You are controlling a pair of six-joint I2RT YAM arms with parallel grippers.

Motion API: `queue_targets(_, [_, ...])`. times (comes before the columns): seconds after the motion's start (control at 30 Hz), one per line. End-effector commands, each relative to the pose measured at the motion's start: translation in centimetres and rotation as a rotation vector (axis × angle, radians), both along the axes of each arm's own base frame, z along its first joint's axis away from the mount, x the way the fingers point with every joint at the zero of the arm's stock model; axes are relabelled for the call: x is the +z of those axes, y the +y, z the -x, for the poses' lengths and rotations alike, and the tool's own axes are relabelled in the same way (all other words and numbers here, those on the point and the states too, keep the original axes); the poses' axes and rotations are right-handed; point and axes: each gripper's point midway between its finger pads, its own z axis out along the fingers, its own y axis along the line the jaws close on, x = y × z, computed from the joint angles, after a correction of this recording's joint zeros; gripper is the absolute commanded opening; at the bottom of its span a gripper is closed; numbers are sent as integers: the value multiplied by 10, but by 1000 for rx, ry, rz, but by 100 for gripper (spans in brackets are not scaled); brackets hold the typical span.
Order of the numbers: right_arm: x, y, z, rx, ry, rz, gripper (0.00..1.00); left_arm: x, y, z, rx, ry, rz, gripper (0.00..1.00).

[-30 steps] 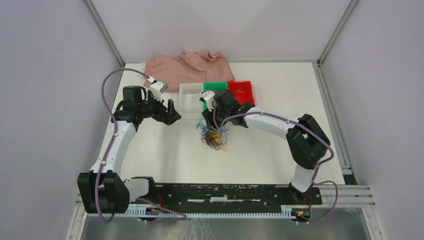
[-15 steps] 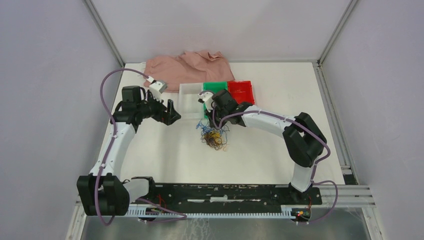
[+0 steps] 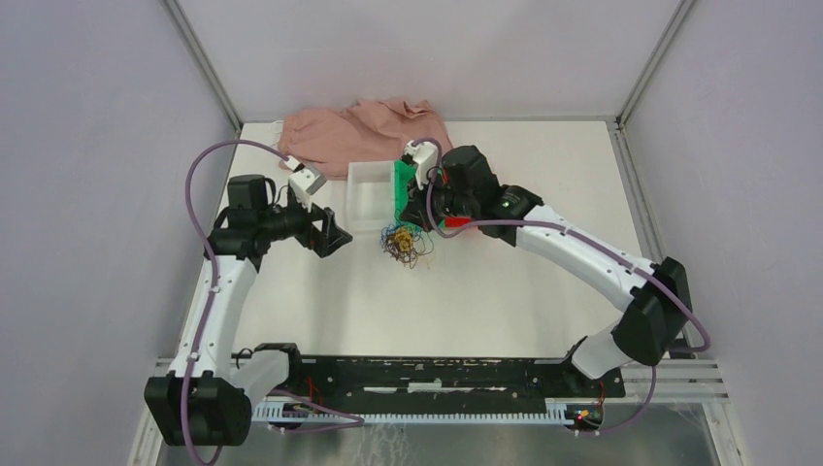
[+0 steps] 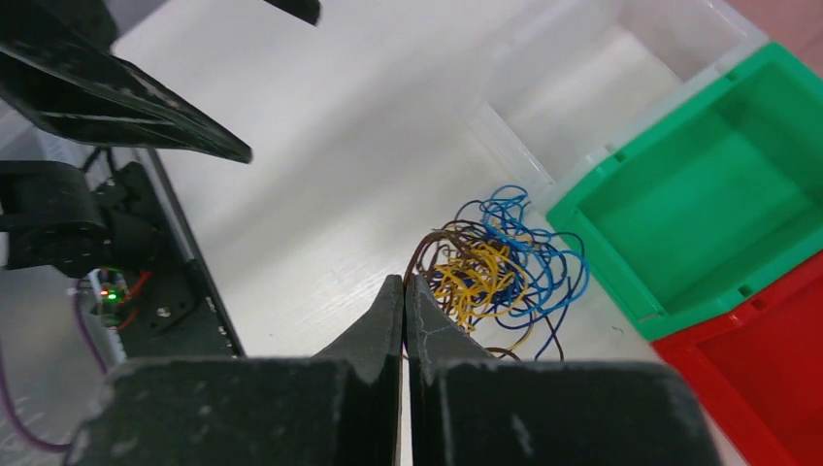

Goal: Untangle the cables

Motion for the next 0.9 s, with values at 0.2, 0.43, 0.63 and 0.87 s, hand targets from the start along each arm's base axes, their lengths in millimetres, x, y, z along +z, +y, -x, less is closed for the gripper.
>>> queue_targets(0.2, [113,14,47,136,-12,-336,0,49,-22,40,-175,-188,50,100])
queue_targets(0.43, [116,31,67,218,41,-363,0,55,-44,55,-224,-252,116,97])
queue_targets(0.63, [112,46,90,310,86,-362,0,52,-68,67,-316,-286,102,89])
queue_targets(0.87, [109,55,110,392,117,-360,0,52,-75,75,-415,-409,92,79])
